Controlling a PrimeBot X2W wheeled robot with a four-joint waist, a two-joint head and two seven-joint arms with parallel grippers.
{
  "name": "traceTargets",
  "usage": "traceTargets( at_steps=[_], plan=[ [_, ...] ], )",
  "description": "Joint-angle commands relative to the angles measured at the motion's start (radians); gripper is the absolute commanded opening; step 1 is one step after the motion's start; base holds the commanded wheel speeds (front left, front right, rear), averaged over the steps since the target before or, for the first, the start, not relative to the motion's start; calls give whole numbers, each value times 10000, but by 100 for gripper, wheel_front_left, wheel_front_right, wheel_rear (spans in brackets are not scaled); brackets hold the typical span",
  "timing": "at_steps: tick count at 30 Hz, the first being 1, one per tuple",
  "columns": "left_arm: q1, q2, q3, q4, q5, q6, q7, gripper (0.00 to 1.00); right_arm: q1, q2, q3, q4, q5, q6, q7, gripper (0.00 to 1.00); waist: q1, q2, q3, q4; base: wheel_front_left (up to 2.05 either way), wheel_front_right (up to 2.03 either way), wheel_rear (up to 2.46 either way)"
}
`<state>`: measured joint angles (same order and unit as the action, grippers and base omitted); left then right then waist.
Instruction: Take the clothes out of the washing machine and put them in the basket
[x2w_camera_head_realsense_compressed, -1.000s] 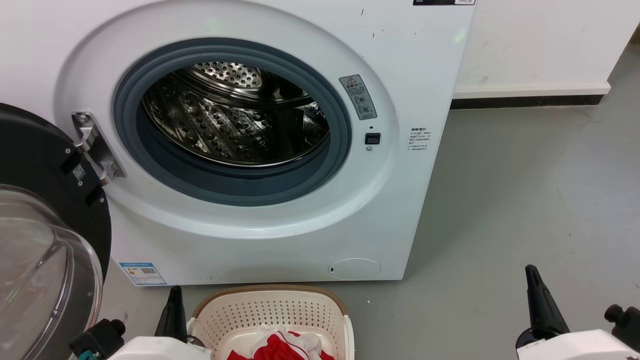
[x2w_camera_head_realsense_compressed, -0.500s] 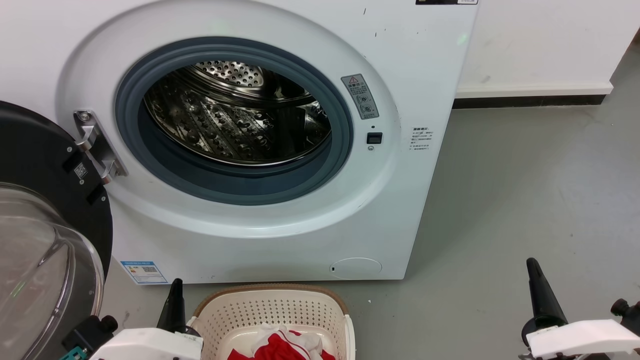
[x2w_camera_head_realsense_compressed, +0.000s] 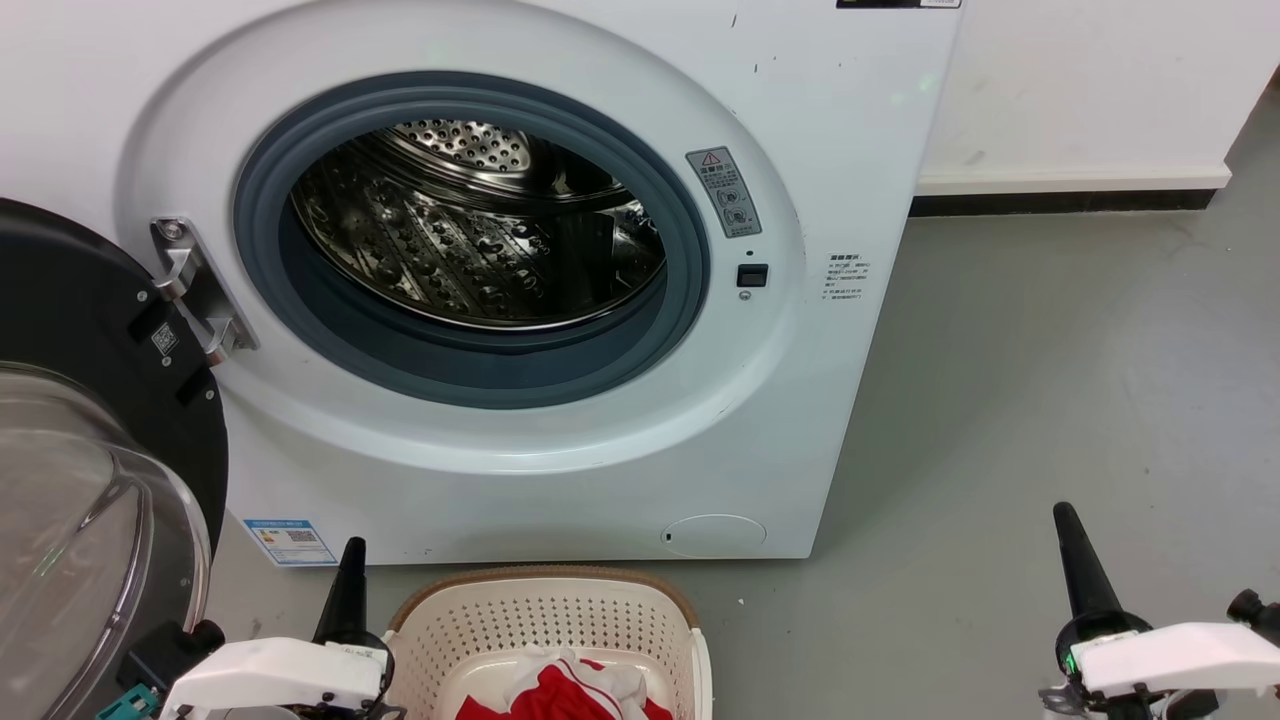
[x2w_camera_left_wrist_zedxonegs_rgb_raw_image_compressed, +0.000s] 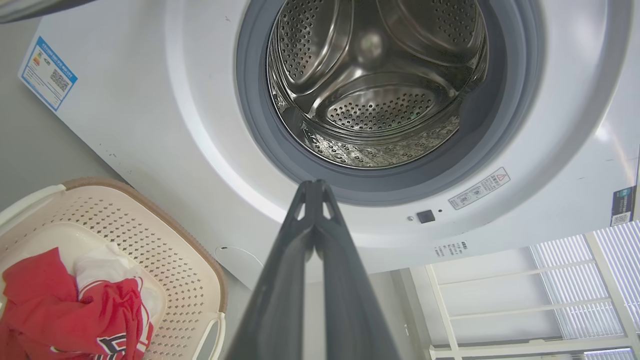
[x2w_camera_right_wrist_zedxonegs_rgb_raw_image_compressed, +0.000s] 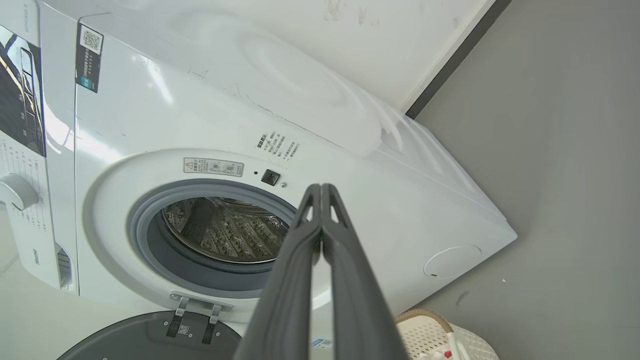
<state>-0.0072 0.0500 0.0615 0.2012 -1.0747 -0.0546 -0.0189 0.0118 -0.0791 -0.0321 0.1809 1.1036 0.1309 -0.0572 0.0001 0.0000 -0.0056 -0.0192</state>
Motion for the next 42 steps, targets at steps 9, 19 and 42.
traceTargets(
  at_steps=[9,19,42],
  plan=[
    [-352,5,121,35,-1041,-186,272,0,-456,-68,-90,61,1076,0,259,0,0,0,12,27,0,0,0],
    [-527,5,223,126,-2012,-330,514,0,-639,-58,-163,196,2061,-1,517,0,0,0,26,58,0,0,0],
    [-869,4,404,323,-3969,-603,1008,0,-1016,-13,-336,445,4007,-2,1047,0,0,0,59,129,0,0,0]
  ],
)
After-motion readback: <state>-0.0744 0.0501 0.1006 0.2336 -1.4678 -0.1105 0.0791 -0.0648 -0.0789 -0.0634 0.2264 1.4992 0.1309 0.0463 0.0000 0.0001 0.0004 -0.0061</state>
